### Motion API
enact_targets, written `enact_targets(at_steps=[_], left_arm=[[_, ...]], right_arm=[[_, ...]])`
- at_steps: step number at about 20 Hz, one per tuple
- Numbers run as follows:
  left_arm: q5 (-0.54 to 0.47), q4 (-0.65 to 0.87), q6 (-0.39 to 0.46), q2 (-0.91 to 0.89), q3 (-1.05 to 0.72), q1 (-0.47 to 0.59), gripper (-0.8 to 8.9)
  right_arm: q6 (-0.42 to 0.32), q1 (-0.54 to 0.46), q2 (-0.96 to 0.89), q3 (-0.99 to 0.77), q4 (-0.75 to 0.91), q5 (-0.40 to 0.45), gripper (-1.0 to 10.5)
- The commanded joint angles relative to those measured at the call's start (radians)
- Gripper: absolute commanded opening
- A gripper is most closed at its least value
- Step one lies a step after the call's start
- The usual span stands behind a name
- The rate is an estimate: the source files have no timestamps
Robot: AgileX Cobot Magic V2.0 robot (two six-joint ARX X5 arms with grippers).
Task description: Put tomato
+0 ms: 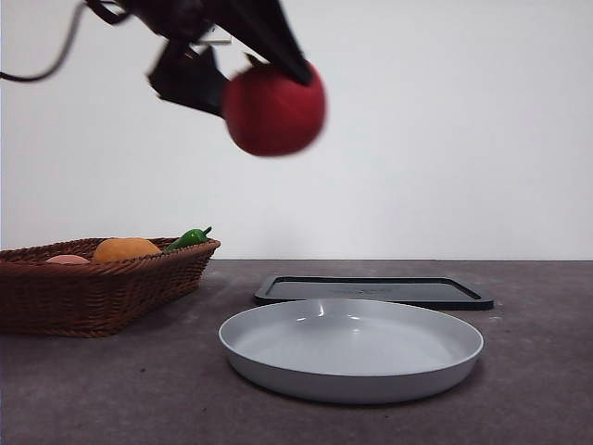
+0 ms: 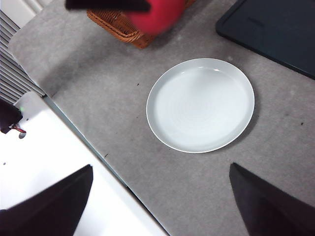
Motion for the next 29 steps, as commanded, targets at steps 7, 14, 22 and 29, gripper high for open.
enact_targets(at_steps=[7,14,22,29], left_arm=[[-0.003,0.087,0.048,0.267,0.020,-0.103,3.31],[-0.083,0.096,0.114,0.367,0.020,-0.132,3.31],[-0.089,0.092,0.138,0.409,0.020,-0.143,3.91],[-0.089,0.056,0.100,0.391,0.042,-0.145,5.09]], right_arm=[[0.007,0.005,0.007,0.019,0.008,0.001,4.4],[0.007,0.005,0.007,0.020,0.008,0.001,4.4],[0.007,0.005,0.007,0.019,0.008,0.001,4.4],[0.007,0.005,0.007,0.019,0.009,0.001,4.4]])
